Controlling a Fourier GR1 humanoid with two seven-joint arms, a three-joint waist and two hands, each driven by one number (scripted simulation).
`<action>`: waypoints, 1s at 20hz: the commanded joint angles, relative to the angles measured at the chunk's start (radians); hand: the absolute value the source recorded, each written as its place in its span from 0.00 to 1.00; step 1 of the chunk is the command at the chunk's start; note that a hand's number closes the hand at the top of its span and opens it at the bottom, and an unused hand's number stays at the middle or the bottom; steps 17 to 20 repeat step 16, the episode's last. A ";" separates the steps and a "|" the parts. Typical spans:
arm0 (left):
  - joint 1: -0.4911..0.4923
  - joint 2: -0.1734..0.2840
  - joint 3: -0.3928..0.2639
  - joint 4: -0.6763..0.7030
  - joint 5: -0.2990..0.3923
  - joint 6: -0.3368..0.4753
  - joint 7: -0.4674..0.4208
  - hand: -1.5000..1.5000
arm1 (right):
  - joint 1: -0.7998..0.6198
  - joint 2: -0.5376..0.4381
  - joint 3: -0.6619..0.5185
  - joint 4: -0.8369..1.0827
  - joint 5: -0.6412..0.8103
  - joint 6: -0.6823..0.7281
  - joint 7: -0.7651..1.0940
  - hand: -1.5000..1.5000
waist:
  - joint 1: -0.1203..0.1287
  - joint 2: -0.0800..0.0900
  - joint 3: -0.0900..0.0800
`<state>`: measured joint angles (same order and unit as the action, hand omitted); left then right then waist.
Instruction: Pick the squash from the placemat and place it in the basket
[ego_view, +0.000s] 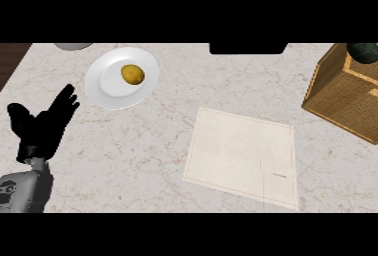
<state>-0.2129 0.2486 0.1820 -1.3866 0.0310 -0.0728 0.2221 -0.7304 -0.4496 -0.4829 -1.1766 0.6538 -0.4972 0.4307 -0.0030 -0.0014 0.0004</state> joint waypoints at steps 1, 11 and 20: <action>0.025 0.010 0.014 0.019 0.003 -0.012 -0.029 0.50 | 0.042 -0.052 -0.143 -0.070 -0.153 -0.016 -0.031 0.00 | -0.015 -0.002 0.001; -0.042 -0.003 0.016 0.033 0.003 0.020 0.033 0.50 | 0.411 -0.198 -0.377 -0.245 -0.512 0.389 -0.057 0.00 | -0.032 -0.002 0.000; 0.057 0.000 0.008 -0.054 0.002 0.000 0.013 0.50 | 0.602 -0.233 -0.547 -0.222 -0.685 0.581 -0.157 0.00 | -0.018 -0.003 0.001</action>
